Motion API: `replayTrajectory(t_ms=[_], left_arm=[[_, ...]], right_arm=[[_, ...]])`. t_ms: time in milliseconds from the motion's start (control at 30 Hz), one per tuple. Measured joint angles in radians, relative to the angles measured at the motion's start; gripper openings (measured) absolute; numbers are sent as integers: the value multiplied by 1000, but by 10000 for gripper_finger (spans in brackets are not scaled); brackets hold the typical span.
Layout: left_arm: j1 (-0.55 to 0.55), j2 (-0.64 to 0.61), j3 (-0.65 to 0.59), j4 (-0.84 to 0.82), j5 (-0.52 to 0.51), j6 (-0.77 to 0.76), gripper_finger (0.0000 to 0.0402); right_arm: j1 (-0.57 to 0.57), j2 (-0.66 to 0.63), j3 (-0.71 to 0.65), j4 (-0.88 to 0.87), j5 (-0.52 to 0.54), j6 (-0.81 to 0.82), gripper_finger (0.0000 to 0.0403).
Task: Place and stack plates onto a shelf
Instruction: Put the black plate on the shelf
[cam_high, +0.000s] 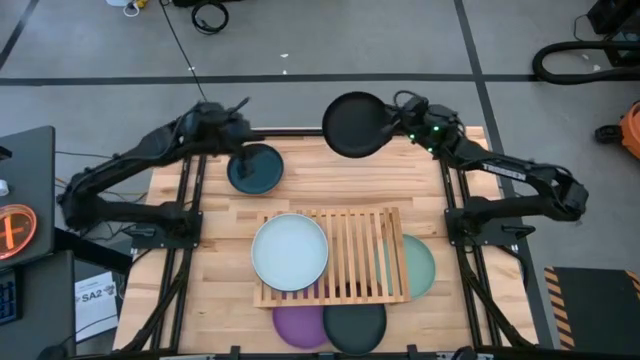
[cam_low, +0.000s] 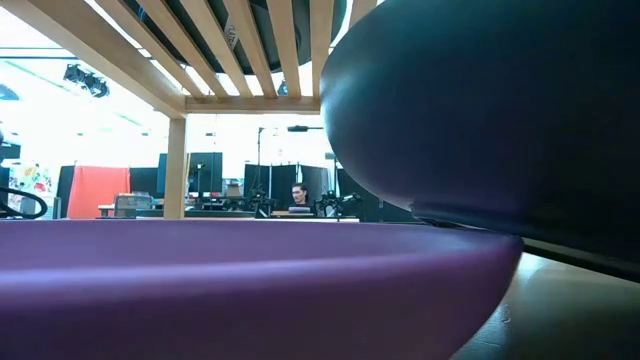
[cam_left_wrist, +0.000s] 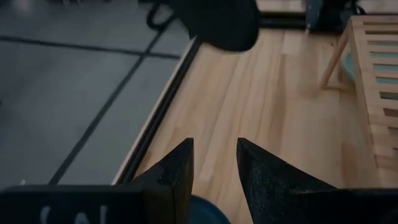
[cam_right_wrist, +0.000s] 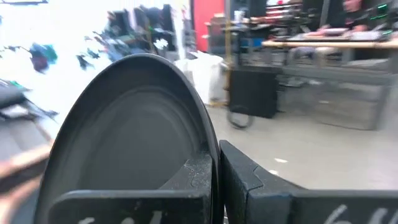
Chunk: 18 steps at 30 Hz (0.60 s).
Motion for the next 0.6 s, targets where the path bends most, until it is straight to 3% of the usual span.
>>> replayTrajectory(t_ms=[300,500,600], left_arm=[[1,-176,-313,232,1,-13,128],[1,-183,-372,255,1,-15,128],[0,-183,-373,259,3,-15,128]], right_arm=[[-21,-149,0,-19,-428,340,20],[21,-198,0,-14,-725,643,20],[76,-200,0,-13,-822,756,20]])
